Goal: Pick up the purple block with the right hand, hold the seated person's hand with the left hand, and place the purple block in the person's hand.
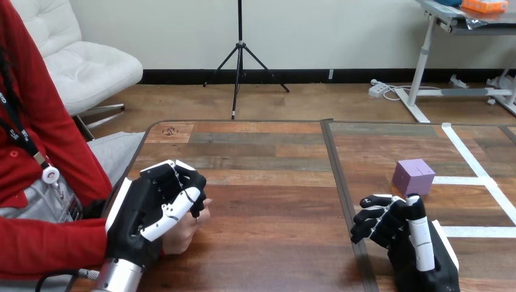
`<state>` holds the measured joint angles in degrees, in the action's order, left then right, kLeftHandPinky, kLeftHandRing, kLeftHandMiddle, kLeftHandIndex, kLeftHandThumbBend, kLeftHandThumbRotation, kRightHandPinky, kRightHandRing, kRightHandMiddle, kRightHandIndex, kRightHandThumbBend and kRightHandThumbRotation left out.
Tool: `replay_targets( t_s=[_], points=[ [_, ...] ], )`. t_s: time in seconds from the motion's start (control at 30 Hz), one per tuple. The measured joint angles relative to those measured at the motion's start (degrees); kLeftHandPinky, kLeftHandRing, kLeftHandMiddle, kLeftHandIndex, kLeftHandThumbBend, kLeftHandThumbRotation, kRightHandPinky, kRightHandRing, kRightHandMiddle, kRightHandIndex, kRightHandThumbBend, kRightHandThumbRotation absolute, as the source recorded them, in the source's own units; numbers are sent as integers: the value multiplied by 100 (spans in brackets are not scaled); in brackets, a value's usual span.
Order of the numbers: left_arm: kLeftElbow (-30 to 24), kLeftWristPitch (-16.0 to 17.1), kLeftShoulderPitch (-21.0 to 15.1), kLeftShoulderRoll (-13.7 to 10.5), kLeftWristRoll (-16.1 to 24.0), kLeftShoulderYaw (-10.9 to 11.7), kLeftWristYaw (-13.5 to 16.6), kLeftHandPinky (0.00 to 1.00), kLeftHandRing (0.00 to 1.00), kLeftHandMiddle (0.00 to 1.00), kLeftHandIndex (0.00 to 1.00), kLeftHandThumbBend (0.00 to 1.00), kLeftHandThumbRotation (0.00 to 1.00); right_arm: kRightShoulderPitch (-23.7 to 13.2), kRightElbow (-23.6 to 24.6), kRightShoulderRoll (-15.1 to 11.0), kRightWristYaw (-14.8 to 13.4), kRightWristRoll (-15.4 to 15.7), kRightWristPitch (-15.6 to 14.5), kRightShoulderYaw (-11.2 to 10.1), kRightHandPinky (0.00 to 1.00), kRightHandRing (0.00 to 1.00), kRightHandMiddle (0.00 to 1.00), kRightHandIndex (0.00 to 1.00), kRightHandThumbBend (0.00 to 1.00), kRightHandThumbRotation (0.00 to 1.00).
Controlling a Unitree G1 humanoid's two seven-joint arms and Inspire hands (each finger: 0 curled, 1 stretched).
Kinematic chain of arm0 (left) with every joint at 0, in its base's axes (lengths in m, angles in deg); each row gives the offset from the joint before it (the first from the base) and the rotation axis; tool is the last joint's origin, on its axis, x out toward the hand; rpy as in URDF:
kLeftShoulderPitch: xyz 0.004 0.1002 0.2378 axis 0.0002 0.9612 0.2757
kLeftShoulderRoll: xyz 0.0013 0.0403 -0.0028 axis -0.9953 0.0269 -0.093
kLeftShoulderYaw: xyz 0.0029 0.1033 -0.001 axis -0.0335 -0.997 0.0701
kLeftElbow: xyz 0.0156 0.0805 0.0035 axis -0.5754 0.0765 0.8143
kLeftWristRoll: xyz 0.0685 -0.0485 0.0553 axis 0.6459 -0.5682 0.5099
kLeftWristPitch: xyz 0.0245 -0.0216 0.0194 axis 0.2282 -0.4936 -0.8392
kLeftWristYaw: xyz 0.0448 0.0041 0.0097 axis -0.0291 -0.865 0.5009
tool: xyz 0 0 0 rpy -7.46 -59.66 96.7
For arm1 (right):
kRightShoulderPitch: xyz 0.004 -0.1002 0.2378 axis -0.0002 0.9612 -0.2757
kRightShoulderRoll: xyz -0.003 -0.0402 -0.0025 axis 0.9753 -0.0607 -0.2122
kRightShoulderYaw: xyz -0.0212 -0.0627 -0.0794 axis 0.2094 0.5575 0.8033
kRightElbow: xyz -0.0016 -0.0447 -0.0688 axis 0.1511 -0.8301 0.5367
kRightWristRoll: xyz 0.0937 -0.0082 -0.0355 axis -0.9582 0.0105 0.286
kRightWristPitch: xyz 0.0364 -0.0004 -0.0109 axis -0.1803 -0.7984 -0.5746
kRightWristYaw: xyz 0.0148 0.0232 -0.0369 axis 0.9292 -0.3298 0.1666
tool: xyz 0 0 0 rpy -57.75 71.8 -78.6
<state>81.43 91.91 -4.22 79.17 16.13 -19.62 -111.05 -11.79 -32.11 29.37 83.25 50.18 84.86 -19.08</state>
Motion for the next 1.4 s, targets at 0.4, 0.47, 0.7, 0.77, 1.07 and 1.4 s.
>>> replay_targets(
  t_s=[0.4, 0.47, 0.7, 0.77, 1.07, 1.4],
  points=[
    [-58, -71, -60, -1, 3, -27, -15, 22, 31, 38, 41, 41, 34, -131, -110, -108, -283, 483, 264, 19, 54, 58, 60, 60, 87, 83],
    [-108, -121, -63, -1, 2, -38, -42, 22, 31, 39, 42, 42, 35, -196, -163, -163, -319, 539, 274, 20, 56, 60, 61, 61, 88, 83],
    [-322, -315, -63, -6, -11, -58, -193, 22, 34, 44, 45, 47, 35, -435, -317, -338, -460, 704, 342, 15, 62, 65, 66, 65, 90, 83],
    [-393, -366, -64, -7, -36, -64, -264, 23, 36, 46, 46, 48, 35, -512, -369, -394, -503, 756, 389, 16, 64, 67, 68, 66, 90, 83],
    [-770, -570, -78, -10, -195, -79, -532, 25, 40, 51, 49, 53, 32, -868, -523, -597, -838, 1018, 553, 15, 68, 70, 71, 69, 87, 84],
    [-1044, -764, -124, -24, -261, -72, -660, 27, 40, 51, 49, 58, 28, -1306, -774, -806, -1285, 1383, 759, 26, 69, 73, 74, 71, 82, 85]
  ],
)
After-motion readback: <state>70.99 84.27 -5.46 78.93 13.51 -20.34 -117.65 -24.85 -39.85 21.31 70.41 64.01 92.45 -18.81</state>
